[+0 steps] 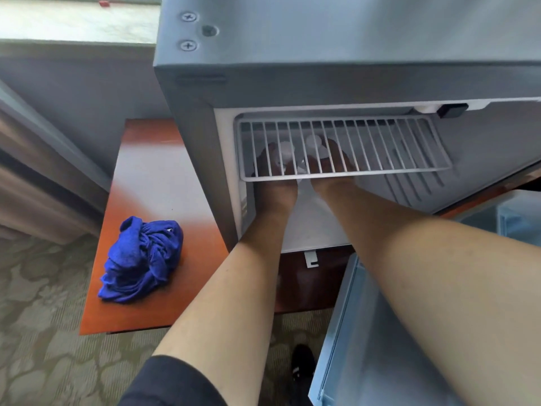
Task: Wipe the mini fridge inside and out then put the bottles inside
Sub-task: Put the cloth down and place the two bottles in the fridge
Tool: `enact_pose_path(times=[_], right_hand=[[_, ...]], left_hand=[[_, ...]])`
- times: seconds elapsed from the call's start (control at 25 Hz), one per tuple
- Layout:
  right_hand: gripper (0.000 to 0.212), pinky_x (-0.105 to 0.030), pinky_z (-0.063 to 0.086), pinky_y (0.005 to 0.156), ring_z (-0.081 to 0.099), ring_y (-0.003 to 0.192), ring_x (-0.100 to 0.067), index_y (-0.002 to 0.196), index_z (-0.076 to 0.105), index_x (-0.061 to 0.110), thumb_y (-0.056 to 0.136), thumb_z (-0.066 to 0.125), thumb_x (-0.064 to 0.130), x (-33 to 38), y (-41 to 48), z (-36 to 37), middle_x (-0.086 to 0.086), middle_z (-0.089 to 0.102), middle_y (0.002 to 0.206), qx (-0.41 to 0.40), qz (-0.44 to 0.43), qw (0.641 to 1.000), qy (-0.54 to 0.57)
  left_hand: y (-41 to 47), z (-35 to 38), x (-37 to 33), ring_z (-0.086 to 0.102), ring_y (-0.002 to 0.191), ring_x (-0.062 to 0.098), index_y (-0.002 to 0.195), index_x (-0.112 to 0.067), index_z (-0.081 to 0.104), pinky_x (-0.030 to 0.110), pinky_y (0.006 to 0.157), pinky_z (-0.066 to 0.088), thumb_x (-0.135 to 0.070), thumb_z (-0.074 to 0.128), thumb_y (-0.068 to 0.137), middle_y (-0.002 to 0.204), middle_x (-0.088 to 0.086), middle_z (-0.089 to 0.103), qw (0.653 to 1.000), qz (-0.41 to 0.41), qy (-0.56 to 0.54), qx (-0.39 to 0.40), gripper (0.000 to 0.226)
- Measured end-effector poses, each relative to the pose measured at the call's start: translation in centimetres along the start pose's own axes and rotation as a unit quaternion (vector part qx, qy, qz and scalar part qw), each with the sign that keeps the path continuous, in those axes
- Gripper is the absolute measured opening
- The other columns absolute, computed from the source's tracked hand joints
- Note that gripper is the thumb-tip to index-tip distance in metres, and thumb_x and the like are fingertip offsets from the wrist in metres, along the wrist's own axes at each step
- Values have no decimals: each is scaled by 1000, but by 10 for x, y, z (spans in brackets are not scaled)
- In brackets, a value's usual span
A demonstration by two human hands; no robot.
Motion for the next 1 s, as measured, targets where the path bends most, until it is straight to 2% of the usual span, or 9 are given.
enact_pose_path(times=[0.12, 0.36, 0.48, 0.52, 0.64, 0.72, 0.84, 0.92, 1.0], right_hand=[[52, -37, 45, 112, 60, 128, -37, 149, 48, 10, 99, 61, 20, -1, 3, 6, -22, 65, 136, 22, 5, 999, -24], [55, -35, 50, 105, 63, 106, -25, 150, 49, 20, 98, 60, 8, -3, 7, 6, -13, 68, 132, -13, -7, 999, -28], [53, -15, 43, 90, 59, 120, -25, 153, 44, 17, 103, 54, 7, 2, 2, 1, -7, 61, 134, -26, 24, 998, -54], [53, -12, 38, 90, 54, 131, -25, 157, 38, 13, 105, 52, 11, 3, -1, -1, -10, 55, 144, -17, 36, 995, -93], [59, -17, 16, 112, 24, 156, -23, 161, 20, 6, 109, 46, 20, 5, -15, -7, -12, 22, 170, 35, 71, 980, -182], [42, -21, 26, 112, 37, 149, -25, 146, 35, 13, 108, 49, 20, 3, -19, -10, -14, 36, 163, 30, 95, 972, -213], [40, -37, 54, 104, 66, 117, -30, 138, 51, 1, 104, 55, 22, 8, -40, -13, -16, 64, 133, 67, 142, 963, -219], [34, -44, 59, 97, 68, 98, -32, 128, 59, -5, 102, 61, 17, 10, -61, -15, -19, 67, 115, 117, 152, 954, -232], [36, -47, 58, 99, 66, 102, -33, 132, 56, -6, 102, 62, 14, 19, -86, -20, -23, 63, 123, 177, 163, 936, -256]], left_hand=[[-5, 0, -5, 66, 109, 26, 128, -4, 61, 36, 97, 55, -12, 71, 85, 121, 14, 69, 999, 17, -20, 20, 45], [1, 0, 10, 67, 104, 22, 127, -9, 59, 43, 88, 57, -33, 69, 81, 116, 9, 68, 1000, 2, -4, 14, 53], [-11, -6, -3, 50, 139, 23, 152, -8, 42, 37, 117, 40, -30, 68, 90, 152, 7, 50, 995, -57, 9, 79, 71], [-18, -9, -6, 42, 146, 25, 158, -7, 32, 32, 120, 34, -27, 70, 92, 158, 9, 44, 994, -63, 22, 90, 79], [-38, -13, -8, 33, 151, 31, 162, -7, 17, 43, 123, 31, -26, 70, 91, 163, 15, 34, 988, -81, 40, 128, 90], [-51, -20, -12, 26, 154, 31, 162, -8, 13, 45, 124, 28, -22, 67, 94, 166, 15, 26, 981, -97, 46, 161, 88], [-70, -36, -18, 1, 160, 27, 163, -6, -3, 38, 129, 8, -22, 59, 101, 172, 13, -1, 966, -118, 65, 222, 89], [-79, -49, -25, -5, 159, 26, 163, -6, -8, 34, 128, 5, -25, 56, 103, 172, 12, -7, 956, -125, 76, 256, 89], [-91, -66, -37, 1, 159, 27, 163, -8, -7, 35, 128, 12, -28, 55, 104, 173, 11, -5, 946, -136, 81, 283, 88]])
Point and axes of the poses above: each hand's wrist, its own y-axis towards the middle knuckle, its own z-axis out of the palm, x = y × z, the point moved 3 cm from there along y, towards the middle knuckle
